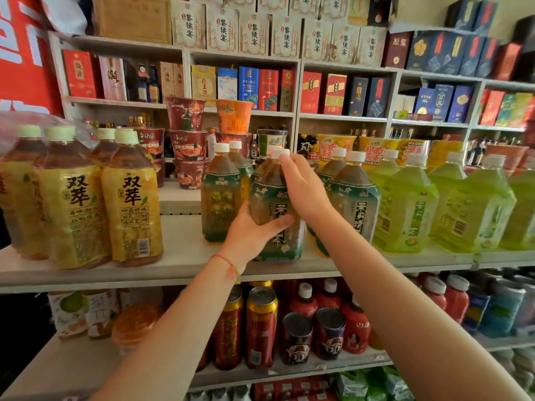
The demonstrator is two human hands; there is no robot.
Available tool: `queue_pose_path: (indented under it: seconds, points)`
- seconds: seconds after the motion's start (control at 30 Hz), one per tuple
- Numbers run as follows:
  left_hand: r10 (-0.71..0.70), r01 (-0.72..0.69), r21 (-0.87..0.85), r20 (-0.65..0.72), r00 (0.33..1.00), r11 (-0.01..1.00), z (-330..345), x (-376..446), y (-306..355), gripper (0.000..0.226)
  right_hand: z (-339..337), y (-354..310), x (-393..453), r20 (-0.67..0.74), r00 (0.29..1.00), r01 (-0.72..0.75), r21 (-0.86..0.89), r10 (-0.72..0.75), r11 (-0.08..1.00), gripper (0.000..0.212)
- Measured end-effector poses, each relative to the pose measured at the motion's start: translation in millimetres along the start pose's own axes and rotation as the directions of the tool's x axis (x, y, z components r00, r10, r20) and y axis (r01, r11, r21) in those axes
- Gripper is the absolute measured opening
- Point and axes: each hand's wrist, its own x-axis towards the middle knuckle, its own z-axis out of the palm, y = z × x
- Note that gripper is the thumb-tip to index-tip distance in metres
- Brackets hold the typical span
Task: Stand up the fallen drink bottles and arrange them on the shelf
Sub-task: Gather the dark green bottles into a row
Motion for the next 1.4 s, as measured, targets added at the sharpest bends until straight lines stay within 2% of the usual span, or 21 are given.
queue_pose_path:
  seconds: [0.07, 0.17, 0.23, 0.33, 0.4, 0.43, 0.47, 0.5, 0.57, 0.6, 0.63, 0.67, 0.73, 0.77, 0.83, 0.9, 0.97, 1.07, 1.13, 1.2, 1.4]
  points:
    - [0.009, -0.009, 0.004, -0.008, 1.000, 1.000, 3, 3, -1, 0.081, 0, 5, -5, -0.016, 0.999, 0.042, -0.064, -0.043, 0.997, 0.031]
    - [0.010, -0.010, 0.025, -0.015, 1.000, 1.000, 10, 9, -4, 0.089, -1, 14, -9, -0.061, 0.995, 0.076, -0.138, -0.085, 0.988, 0.059]
    - [0.011, -0.011, 0.074, -0.009, 1.000, 0.997, 14, 14, -4, 0.097, -3, 18, -11, -0.074, 0.989, 0.114, -0.165, -0.127, 0.980, 0.062]
    - [0.004, -0.005, 0.174, 0.006, 1.000, 0.985, 19, 15, -2, 0.097, 0, 16, -12, -0.116, 0.963, 0.213, -0.234, -0.245, 0.949, 0.060]
    - [0.000, -0.013, 0.272, 0.048, 0.999, 0.962, 20, 12, 6, 0.085, 5, 13, -9, -0.168, 0.922, 0.287, -0.304, -0.348, 0.908, 0.057]
    - [0.000, -0.024, 0.355, 0.069, 0.998, 0.935, 17, 9, 9, 0.066, 9, 11, -6, -0.188, 0.895, 0.329, -0.332, -0.404, 0.884, 0.055]
    - [0.015, -0.035, 0.433, 0.049, 0.999, 0.901, 13, 4, 14, 0.042, 13, 8, -5, -0.205, 0.865, 0.372, -0.349, -0.457, 0.860, 0.051]
    - [0.062, -0.058, 0.491, 0.009, 0.998, 0.869, 5, -1, 17, 0.032, 18, 5, -4, -0.217, 0.835, 0.418, -0.348, -0.506, 0.839, 0.047]
    - [0.204, -0.099, 0.486, -0.168, 0.964, 0.869, -17, -14, 25, 0.058, 31, -3, -5, -0.221, 0.788, 0.507, -0.299, -0.575, 0.809, 0.036]
    - [0.324, -0.157, 0.516, -0.251, 0.912, 0.842, -30, -18, 26, 0.063, 37, -7, -6, -0.201, 0.786, 0.530, -0.267, -0.584, 0.805, 0.029]
    - [0.477, -0.234, 0.601, -0.281, 0.833, 0.764, -44, -22, 27, 0.062, 47, -11, -7, -0.166, 0.803, 0.530, -0.242, -0.573, 0.813, 0.023]
    - [0.625, -0.291, 0.713, -0.258, 0.737, 0.638, -59, -23, 24, 0.056, 59, -13, -7, -0.122, 0.836, 0.502, -0.227, -0.535, 0.835, 0.021]
    - [0.811, -0.276, 0.891, -0.152, 0.565, 0.360, -84, -22, 20, 0.037, 82, -11, 0, -0.049, 0.930, 0.340, -0.258, -0.364, 0.904, 0.035]
    - [0.843, -0.216, 0.943, -0.106, 0.528, 0.253, -96, -21, 20, 0.030, 95, -9, 5, -0.030, 0.970, 0.223, -0.301, -0.243, 0.927, 0.049]
    - [0.846, -0.082, 0.988, -0.068, 0.529, 0.131, -120, -20, 20, 0.025, 115, -8, 16, -0.009, 1.000, -0.011, -0.369, 0.008, 0.929, 0.078]
    - [0.811, 0.014, 0.995, -0.091, 0.578, 0.102, -140, -19, 21, 0.032, 128, -7, 25, -0.022, 0.991, -0.131, -0.410, 0.134, 0.903, 0.095]
    - [0.773, 0.056, 0.989, -0.140, 0.619, 0.134, -159, -17, 18, 0.039, 136, -5, 30, -0.035, 0.991, -0.132, -0.418, 0.130, 0.899, 0.099]
    - [0.751, 0.035, 0.988, -0.137, 0.645, 0.150, -173, -15, 10, 0.046, 140, 1, 32, 0.069, 0.987, -0.129, -0.167, 0.142, 0.977, 0.085]
    - [0.764, 0.009, 0.987, -0.128, 0.633, 0.158, -175, -13, 5, 0.046, 143, 4, 29, 0.159, 0.973, -0.159, -0.066, 0.168, 0.985, 0.067]
    - [0.782, -0.017, 0.982, -0.139, 0.608, 0.188, -176, -10, 2, 0.046, 146, 4, 27, 0.205, 0.971, -0.107, -0.102, 0.127, 0.989, 0.059]
    - [0.824, -0.062, 0.977, -0.137, 0.550, 0.204, -174, -4, -6, 0.045, 162, -2, 30, 0.245, 0.963, -0.039, -0.282, 0.111, 0.959, 0.076]
